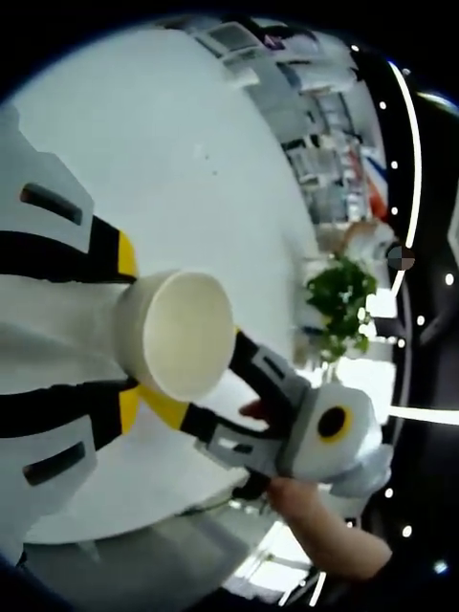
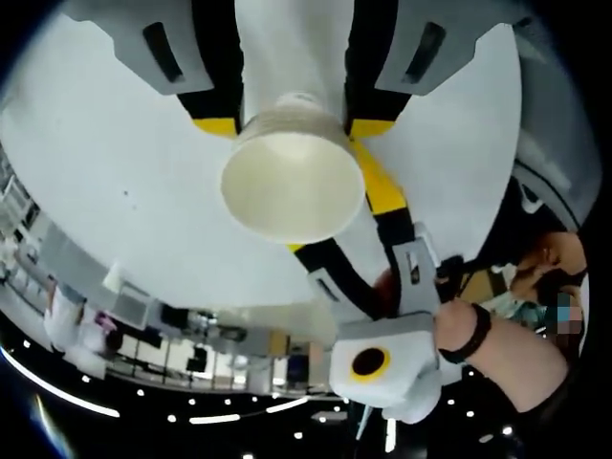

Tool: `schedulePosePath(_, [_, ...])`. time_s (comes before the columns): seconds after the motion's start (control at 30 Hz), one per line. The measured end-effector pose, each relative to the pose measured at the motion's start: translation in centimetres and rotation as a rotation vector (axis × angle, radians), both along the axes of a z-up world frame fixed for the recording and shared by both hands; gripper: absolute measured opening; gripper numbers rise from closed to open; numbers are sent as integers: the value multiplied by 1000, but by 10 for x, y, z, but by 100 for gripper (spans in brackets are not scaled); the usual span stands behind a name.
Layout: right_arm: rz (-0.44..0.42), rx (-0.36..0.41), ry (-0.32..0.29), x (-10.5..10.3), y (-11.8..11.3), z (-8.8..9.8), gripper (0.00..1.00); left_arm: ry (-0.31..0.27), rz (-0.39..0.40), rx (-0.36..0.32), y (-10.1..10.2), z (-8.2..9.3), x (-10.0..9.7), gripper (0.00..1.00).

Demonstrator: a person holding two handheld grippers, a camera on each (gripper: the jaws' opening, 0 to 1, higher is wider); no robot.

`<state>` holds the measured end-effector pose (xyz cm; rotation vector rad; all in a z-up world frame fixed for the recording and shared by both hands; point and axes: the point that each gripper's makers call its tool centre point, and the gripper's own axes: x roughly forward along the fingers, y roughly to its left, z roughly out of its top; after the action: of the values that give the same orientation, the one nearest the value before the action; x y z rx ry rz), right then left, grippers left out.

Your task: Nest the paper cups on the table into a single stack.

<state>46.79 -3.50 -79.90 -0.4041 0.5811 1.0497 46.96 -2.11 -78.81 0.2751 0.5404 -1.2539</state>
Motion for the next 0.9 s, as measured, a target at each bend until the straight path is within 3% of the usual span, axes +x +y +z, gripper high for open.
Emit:
schedulePosePath(0.27, [7,-15,-24,1,0,1,41,19,10,3,1,-1,0,39])
schedulePosePath(0.53, [-19,-29,-24,-4,-16,4,47,12,14,35,14,0,-5,44])
schedulePosePath(0.9, [-61,-22,-48,-49,-53,35,50,-27,110,-6,44,31,-22,54])
